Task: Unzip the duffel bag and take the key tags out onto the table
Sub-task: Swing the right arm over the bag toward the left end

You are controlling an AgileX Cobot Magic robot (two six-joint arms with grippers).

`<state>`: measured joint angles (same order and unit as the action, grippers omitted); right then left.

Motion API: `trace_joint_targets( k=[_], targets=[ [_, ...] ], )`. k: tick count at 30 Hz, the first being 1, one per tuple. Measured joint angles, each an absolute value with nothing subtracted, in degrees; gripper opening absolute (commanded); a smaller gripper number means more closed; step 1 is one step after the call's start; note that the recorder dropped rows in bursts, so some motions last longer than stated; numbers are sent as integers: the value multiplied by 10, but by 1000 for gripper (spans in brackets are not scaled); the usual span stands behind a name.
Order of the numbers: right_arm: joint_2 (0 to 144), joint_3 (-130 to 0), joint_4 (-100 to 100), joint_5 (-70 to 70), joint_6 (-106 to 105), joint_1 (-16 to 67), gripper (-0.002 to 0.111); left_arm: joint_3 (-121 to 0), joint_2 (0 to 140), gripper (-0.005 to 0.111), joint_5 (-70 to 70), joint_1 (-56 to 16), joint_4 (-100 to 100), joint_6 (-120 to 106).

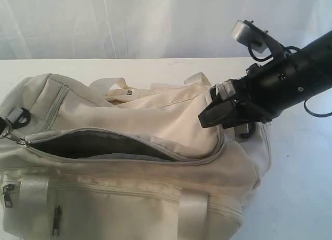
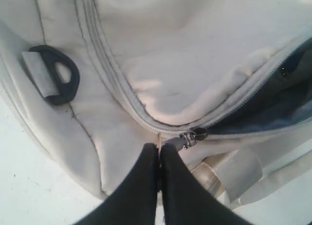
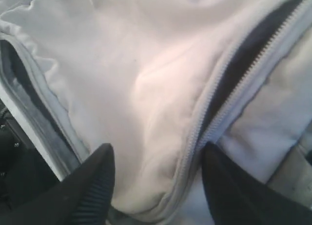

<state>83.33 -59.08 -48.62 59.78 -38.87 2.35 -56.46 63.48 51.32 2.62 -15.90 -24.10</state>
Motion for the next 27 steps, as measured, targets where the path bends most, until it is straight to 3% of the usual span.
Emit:
trace_joint_targets(
  k=[10, 13, 19, 22, 27],
  targets=[
    [776, -646, -566, 599, -592, 59, 54, -565, 635, 0, 517, 26, -143, -230],
    [776, -654, -569, 561, -636, 121, 55, -565, 635, 0, 518, 26, -146, -230],
    [855, -718, -393, 376, -569, 377, 65, -565, 635, 0, 524, 26, -150, -228],
    [928, -759, -323, 353, -533, 431, 65, -565, 635, 0, 524, 26, -150, -228],
    [1002, -802, -293, 336, -515, 455, 65, -565, 635, 0, 524, 26, -152, -228]
  ],
)
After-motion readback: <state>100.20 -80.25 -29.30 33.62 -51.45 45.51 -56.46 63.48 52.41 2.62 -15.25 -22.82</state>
